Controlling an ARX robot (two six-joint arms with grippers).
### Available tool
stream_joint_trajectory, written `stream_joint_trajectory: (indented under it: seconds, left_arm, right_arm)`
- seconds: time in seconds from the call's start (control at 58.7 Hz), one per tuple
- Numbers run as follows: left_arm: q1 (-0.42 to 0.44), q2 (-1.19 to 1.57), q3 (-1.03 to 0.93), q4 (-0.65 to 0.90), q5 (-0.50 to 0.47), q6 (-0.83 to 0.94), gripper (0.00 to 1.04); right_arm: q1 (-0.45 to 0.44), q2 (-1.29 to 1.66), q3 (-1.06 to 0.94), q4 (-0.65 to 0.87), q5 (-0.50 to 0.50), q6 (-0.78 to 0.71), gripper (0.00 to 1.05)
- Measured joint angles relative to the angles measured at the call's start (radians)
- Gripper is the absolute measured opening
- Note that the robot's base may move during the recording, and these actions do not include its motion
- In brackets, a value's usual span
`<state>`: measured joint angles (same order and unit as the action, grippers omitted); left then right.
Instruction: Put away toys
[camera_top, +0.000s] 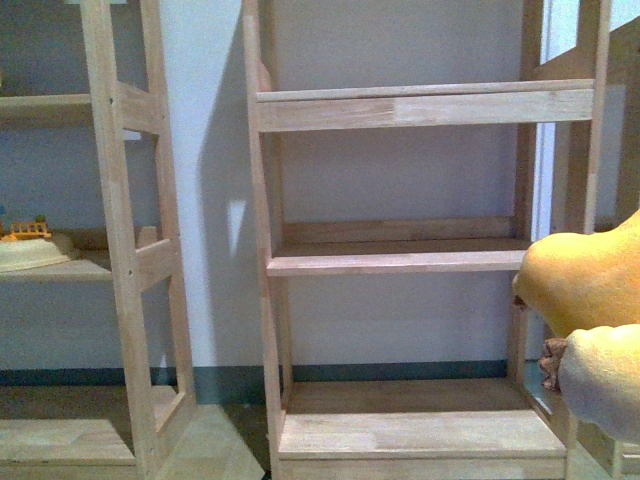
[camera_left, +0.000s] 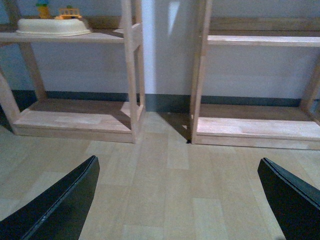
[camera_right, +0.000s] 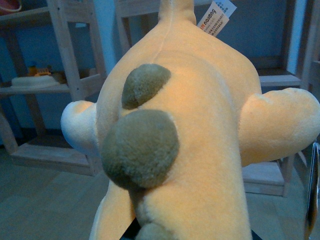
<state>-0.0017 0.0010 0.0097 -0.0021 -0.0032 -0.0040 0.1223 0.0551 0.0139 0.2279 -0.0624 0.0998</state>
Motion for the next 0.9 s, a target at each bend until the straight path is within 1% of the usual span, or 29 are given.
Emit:
stream_joint_trajectory:
  seconds: [0.903]
  left_arm:
    - [0.000, 0.000, 0.000, 0.000, 0.003, 0.000, 0.98]
  right_arm:
    - [0.000, 0.000, 0.000, 0.000, 0.010, 0.000, 0.07]
